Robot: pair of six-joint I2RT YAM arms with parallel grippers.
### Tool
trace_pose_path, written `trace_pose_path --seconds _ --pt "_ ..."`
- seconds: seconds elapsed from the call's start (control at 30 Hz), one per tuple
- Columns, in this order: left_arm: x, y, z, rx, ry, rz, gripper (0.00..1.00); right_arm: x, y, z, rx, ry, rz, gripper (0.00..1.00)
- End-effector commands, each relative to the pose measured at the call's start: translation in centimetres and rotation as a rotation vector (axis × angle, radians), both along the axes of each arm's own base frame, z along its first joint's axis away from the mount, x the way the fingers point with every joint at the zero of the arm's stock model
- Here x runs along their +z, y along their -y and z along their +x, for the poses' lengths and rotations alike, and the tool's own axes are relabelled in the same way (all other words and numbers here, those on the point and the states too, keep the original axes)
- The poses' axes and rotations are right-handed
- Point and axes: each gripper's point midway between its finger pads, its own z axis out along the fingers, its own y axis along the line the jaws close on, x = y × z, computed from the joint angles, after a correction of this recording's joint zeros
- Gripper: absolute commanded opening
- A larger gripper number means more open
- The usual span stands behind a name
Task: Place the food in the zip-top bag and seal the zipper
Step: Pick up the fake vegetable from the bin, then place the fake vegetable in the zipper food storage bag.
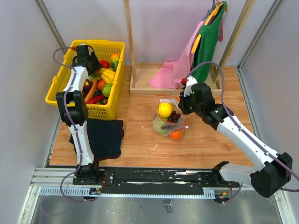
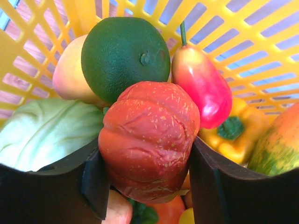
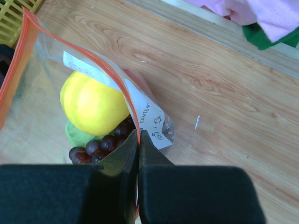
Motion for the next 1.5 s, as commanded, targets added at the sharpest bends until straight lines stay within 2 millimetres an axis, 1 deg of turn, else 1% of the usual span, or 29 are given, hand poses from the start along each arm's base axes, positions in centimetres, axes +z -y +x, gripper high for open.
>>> trace_pose_path --seconds 0.0,0.1,0.13,0.17,0.2,0.23,0.33,0.53,0.6,0.63,0.67,0.7,0.8,0.97,1.03,1.1,1.2,1.43,1.47 --pt "5.1 -0.5 -1.1 -0.004 0.086 0.039 0.45 -0.2 0.3 0.3 -0.001 0.005 -0.004 0.01" --pt "6.8 -0.1 -2.2 -0.020 0.101 0.040 0.43 -0.1 0.3 0.2 0.003 0.006 0.002 0.01" --pt "7.7 0.1 -2.7 -0.027 0.113 0.038 0.43 0.0 0.2 0.2 0.005 0.007 0.004 0.01" --pt "8.3 0.4 -3.2 -0.035 0.121 0.034 0.41 0.1 0.2 0.2 0.006 0.008 0.008 0.01" --pt "8.9 0.6 -3.6 -0.044 0.130 0.028 0.36 0.1 0.2 0.2 0.007 0.009 0.009 0.01" --pt "9.5 0.9 -4.1 -0.056 0.140 0.023 0.35 0.2 0.1 0.2 0.009 0.009 0.013 0.01" --pt "11.0 1.8 -5.4 -0.082 0.155 0.009 0.34 0.3 0.0 0.0 0.015 0.011 0.021 0.01" --pt "12.3 3.8 -8.4 -0.133 0.125 -0.018 0.33 0.8 -0.3 -0.2 0.030 0.015 0.044 0.01" --pt "12.8 5.1 -9.6 -0.164 0.120 -0.028 0.33 0.9 -0.4 -0.3 0.032 0.015 0.051 0.01" --pt "13.4 5.8 -10.3 -0.188 0.125 -0.031 0.33 0.8 -0.5 -0.3 0.036 0.013 0.055 0.01" --pt "13.4 6.7 -10.8 -0.209 0.119 -0.035 0.33 0.9 -0.6 -0.4 0.040 0.012 0.060 0.01" --pt "14.0 7.7 -11.5 -0.234 0.127 -0.037 0.33 0.9 -0.7 -0.4 0.044 0.011 0.064 0.01" --pt "15.3 10.4 -13.5 -0.301 0.140 -0.040 0.33 1.0 -0.9 -0.7 0.053 0.007 0.077 0.01" --pt "17.2 16.4 -17.4 -0.462 0.192 -0.048 0.33 1.3 -0.9 -1.0 0.055 0.015 0.096 0.01" --pt "17.6 18.8 -19.1 -0.527 0.211 -0.045 0.33 1.6 -1.1 -1.1 0.063 0.017 0.108 0.01" --pt "17.5 21.0 -20.8 -0.593 0.220 -0.044 0.33 1.8 -1.2 -1.3 0.069 0.019 0.119 0.01" --pt "17.7 23.9 -23.1 -0.671 0.240 -0.054 0.33 2.2 -1.3 -1.5 0.074 0.026 0.137 0.01" --pt "18.9 30.4 -28.2 -0.875 0.338 -0.072 0.33 2.9 -1.7 -1.7 0.089 0.032 0.158 0.01" --pt "19.0 31.8 -29.2 -0.920 0.350 -0.074 0.34 2.9 -1.7 -1.7 0.092 0.029 0.163 0.01"
